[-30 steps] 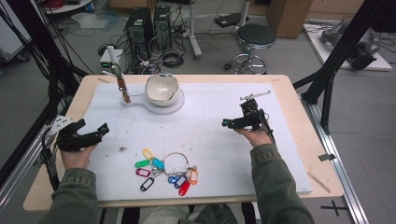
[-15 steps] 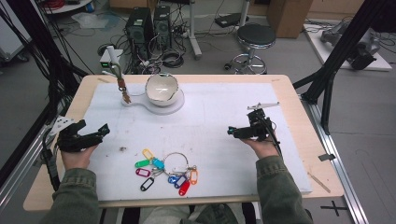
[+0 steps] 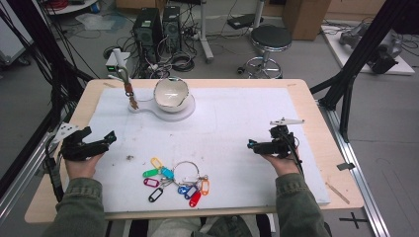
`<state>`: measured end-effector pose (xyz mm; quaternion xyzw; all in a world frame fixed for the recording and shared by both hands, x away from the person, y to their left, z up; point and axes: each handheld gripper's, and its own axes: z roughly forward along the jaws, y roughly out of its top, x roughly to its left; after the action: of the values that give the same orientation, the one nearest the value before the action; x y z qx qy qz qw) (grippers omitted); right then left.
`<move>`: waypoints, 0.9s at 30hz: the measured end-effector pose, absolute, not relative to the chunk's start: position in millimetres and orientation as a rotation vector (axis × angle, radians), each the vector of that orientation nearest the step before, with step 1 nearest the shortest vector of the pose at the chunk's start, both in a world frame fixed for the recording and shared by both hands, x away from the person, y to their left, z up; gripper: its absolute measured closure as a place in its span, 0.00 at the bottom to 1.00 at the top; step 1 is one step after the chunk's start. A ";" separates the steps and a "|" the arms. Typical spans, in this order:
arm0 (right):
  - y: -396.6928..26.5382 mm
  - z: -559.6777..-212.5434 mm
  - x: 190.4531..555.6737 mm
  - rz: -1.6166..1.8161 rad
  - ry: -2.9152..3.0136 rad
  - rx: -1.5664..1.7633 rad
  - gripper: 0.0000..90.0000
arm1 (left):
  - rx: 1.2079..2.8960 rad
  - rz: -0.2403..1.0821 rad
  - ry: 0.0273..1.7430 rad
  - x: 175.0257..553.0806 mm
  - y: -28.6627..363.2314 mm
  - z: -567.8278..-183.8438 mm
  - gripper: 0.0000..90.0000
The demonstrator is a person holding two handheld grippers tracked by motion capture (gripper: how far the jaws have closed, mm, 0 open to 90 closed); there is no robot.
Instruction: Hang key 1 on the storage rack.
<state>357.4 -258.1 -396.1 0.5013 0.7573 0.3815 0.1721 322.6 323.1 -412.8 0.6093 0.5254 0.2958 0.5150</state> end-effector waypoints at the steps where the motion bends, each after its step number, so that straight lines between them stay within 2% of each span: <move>1: -259.7 -397.8 356.4 1.085 2.139 1.419 0.01 | 1.464 0.711 1.262 322.3 323.0 -412.6 0.02; 15: -277.0 -404.6 332.1 1.125 1.941 1.396 0.01 | 1.455 0.706 1.264 322.3 324.1 -412.4 0.02; 27: -276.4 -410.0 332.7 1.120 1.962 1.411 0.01 | 1.476 0.685 1.235 321.7 319.3 -410.2 0.02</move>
<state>332.7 -276.4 -410.0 0.5145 0.7157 0.4087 0.2367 321.7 319.3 -410.2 0.6161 0.5155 0.2859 0.5224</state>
